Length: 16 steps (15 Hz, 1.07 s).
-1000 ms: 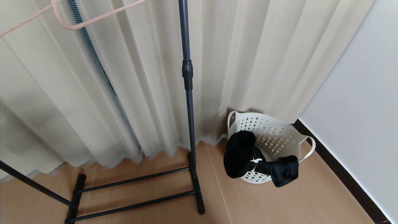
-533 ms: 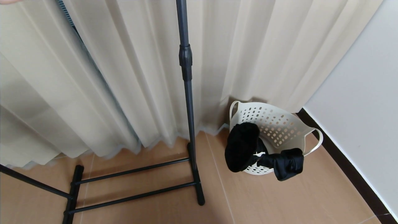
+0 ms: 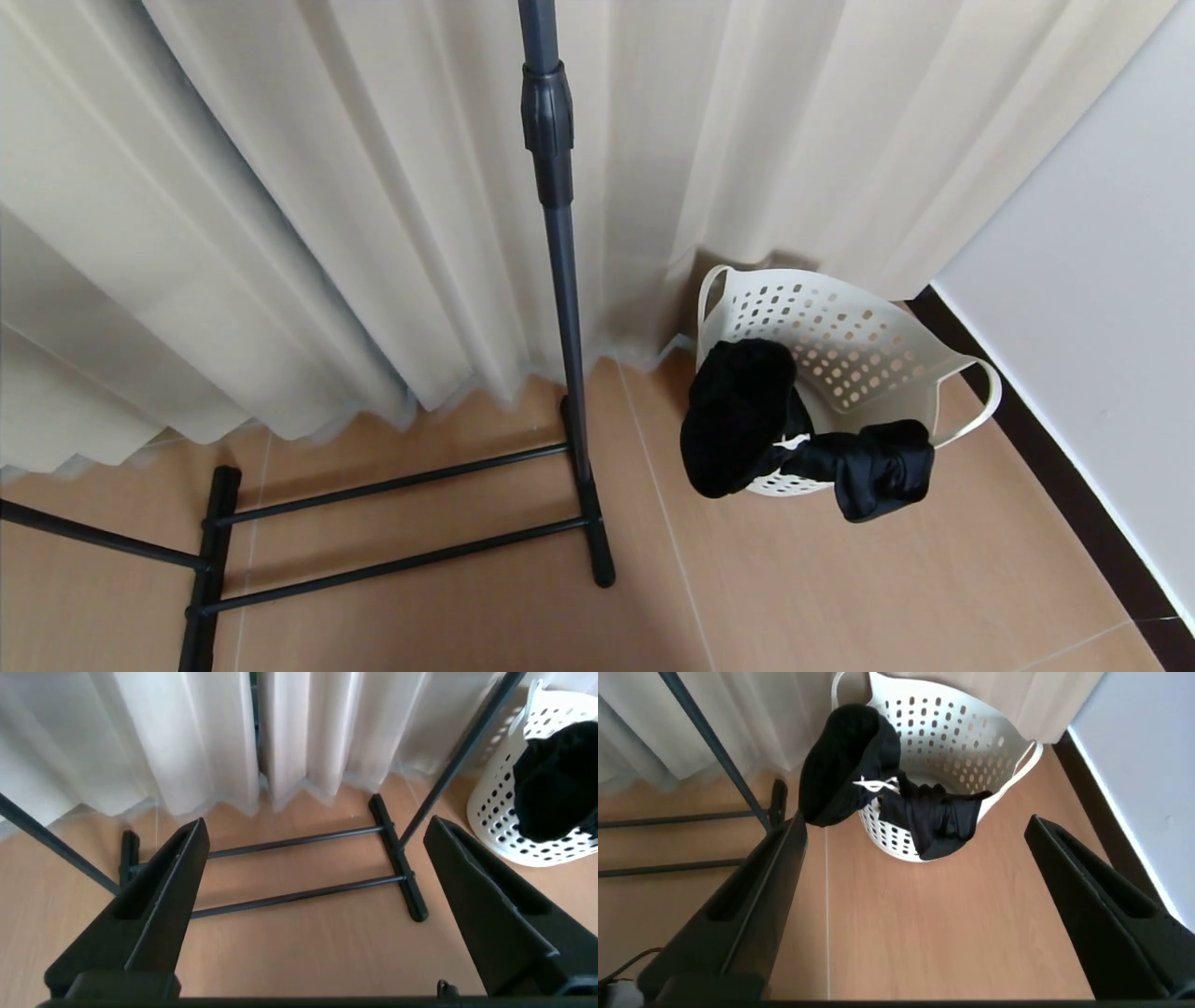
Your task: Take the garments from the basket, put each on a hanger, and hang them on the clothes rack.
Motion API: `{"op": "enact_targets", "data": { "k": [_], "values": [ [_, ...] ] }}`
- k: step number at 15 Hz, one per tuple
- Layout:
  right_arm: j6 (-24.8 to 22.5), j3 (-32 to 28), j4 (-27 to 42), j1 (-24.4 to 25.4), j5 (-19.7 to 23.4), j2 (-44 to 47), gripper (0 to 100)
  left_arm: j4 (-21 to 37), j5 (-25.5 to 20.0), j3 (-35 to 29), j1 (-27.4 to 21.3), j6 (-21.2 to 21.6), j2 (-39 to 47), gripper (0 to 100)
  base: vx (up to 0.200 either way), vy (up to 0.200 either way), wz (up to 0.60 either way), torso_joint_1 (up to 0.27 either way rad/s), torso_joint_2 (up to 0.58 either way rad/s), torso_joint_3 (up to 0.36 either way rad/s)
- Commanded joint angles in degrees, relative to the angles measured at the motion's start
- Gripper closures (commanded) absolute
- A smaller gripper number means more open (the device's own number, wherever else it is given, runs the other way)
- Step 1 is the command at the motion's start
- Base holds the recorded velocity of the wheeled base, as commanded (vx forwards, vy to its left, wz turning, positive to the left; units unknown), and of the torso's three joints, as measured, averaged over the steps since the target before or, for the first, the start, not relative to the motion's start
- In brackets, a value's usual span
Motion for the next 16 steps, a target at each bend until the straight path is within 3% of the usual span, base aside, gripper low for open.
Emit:
{"op": "enact_targets", "data": {
  "k": [1,13,16],
  "values": [
    [0.0,0.0,0.0,0.0,0.0,0.1,0,0.0,0.0,0.0,0.0,0.0,0.0,0,0.0,0.0,0.0,0.002,0.0,-0.207],
    [-1.1,0.0,0.2,0.1,0.2,0.7,0,0.0,0.0,0.0,0.0,0.0,0.0,0,0.0,0.0,0.0,0.001,0.0,-0.154],
    [-1.1,0.0,0.2,0.2,0.4,13.3,0,0.0,0.0,0.0,0.0,0.0,0.0,0,0.0,0.0,0.0,0.0,0.0,0.0]
  ]
}}
